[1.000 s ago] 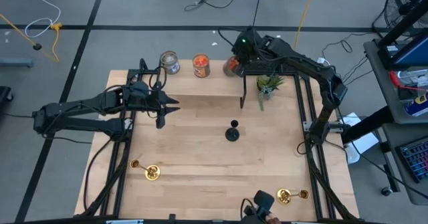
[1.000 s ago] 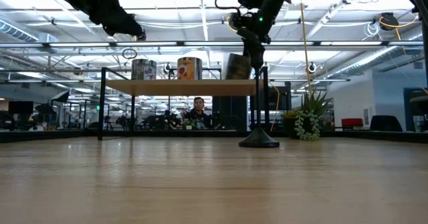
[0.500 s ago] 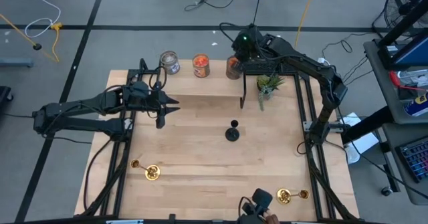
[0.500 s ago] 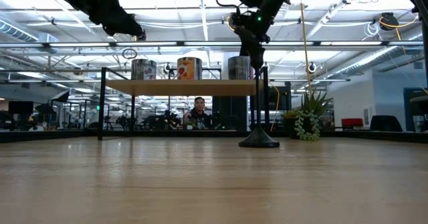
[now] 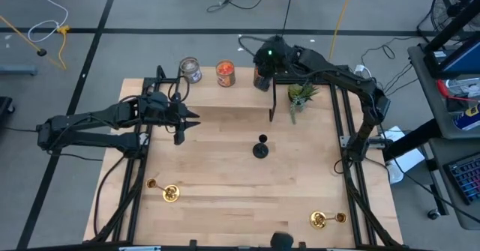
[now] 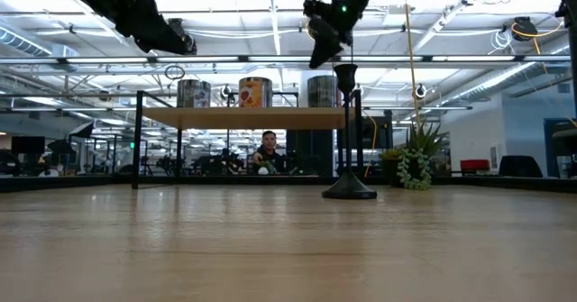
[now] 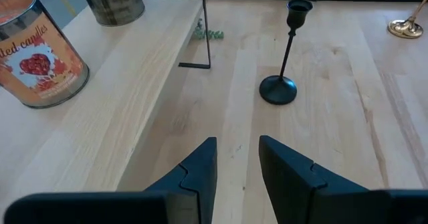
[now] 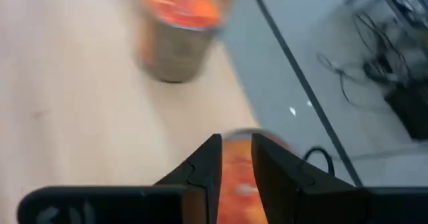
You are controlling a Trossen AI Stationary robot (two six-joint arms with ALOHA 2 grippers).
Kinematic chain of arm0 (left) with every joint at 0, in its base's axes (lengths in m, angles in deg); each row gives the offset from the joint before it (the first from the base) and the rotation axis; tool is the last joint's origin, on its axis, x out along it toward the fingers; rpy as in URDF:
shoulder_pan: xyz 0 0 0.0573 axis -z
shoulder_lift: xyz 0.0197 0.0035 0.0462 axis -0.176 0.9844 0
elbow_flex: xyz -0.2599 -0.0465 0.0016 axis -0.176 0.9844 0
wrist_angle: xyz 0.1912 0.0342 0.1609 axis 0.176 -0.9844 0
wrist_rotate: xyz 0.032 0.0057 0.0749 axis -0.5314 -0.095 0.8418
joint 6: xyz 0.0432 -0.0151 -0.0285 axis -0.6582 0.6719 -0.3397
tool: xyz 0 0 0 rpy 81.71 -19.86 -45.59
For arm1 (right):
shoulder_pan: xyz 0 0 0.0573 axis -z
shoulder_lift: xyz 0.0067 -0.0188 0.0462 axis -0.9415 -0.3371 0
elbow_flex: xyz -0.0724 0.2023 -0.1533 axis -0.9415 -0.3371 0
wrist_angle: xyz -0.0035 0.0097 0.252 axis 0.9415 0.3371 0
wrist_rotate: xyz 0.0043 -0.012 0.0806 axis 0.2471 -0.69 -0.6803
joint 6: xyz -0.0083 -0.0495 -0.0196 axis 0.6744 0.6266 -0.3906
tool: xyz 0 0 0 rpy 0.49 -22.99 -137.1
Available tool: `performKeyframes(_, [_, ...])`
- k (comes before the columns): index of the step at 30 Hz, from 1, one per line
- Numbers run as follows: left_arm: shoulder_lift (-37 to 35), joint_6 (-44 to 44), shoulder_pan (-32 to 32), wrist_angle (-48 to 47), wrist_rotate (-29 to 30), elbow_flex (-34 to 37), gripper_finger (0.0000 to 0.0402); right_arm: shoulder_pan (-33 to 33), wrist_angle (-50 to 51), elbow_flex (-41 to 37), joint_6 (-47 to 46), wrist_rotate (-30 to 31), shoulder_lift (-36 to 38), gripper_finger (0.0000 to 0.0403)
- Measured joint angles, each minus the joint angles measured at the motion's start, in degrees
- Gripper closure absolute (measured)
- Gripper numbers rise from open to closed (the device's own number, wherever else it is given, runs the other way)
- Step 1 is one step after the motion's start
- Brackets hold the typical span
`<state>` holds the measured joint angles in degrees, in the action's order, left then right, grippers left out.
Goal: Pick & Place candle stick holders
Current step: Put the black candle holder on the shelf
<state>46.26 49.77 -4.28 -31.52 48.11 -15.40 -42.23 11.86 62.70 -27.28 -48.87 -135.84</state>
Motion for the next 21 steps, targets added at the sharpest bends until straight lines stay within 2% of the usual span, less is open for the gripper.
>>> performKeyframes(9, [0.00,1.03,1.14,-0.04,-0.02,0.00,0.0284,-13.84,3.12,0.00,1.02,-0.04,5.14,0.0320])
performKeyframes(13, [-0.02,1.05,3.11,-0.47,0.00,0.00,0.0284,-19.47,5.85,-1.72,-2.29,-0.07,6.55,0.0317])
performKeyframes(16, [0.00,0.66,4.87,-0.65,0.23,0.00,0.0284,-22.66,4.17,-7.62,-3.88,-0.08,8.66,0.0316])
performKeyframes(21, [-0.02,2.21,7.53,-0.72,3.37,0.00,0.0284,-26.44,-4.59,-23.96,-11.95,-0.01,14.70,0.0316])
